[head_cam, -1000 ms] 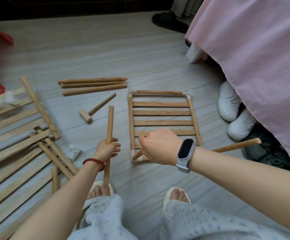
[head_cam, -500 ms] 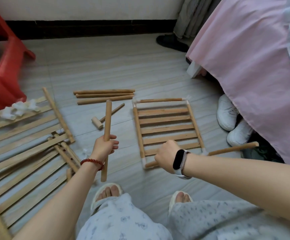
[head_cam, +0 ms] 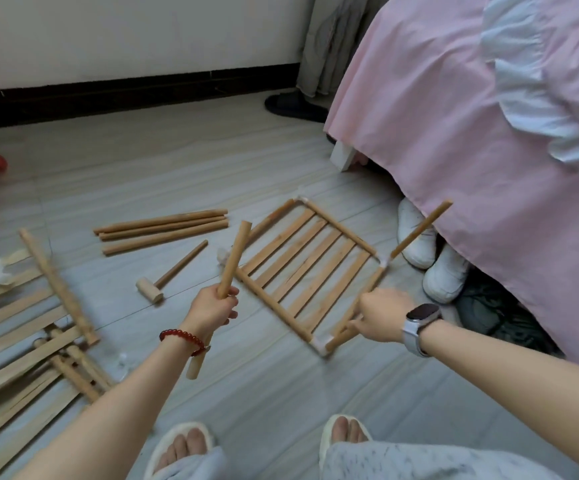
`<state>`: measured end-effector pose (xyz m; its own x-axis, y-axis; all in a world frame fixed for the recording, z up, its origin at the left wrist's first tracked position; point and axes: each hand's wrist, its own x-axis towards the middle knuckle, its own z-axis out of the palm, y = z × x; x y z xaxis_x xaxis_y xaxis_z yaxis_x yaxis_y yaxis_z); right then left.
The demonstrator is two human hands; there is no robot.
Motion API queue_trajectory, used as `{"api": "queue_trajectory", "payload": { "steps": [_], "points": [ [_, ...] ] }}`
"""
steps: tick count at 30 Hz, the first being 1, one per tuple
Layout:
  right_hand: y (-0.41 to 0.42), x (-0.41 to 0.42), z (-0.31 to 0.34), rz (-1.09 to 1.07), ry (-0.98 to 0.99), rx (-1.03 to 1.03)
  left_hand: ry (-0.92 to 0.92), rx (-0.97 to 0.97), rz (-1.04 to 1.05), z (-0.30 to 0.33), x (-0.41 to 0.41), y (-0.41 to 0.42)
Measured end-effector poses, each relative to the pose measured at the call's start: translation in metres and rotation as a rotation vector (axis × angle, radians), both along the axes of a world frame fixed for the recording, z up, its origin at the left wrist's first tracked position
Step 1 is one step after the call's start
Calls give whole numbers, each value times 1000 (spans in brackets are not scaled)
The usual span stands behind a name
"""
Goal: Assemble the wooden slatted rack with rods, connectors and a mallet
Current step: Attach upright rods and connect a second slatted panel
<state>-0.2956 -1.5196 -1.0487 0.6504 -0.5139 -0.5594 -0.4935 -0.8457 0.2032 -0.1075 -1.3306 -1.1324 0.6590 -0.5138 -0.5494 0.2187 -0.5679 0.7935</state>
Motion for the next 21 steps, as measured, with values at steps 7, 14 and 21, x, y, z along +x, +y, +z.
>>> {"api": "queue_trajectory", "payload": {
  "steps": [7,14,21],
  "points": [
    [17,-5,-31,-604,-869,154,-36,64,-107,-9,-1,-38],
    [4,-19,-50,-989,-1387,671,-40,29,-269,-3,-21,-69],
    [-22,-37,-62,-698,-1313,798,-35,38,-275,-9,-23,-64]
  ]
}}
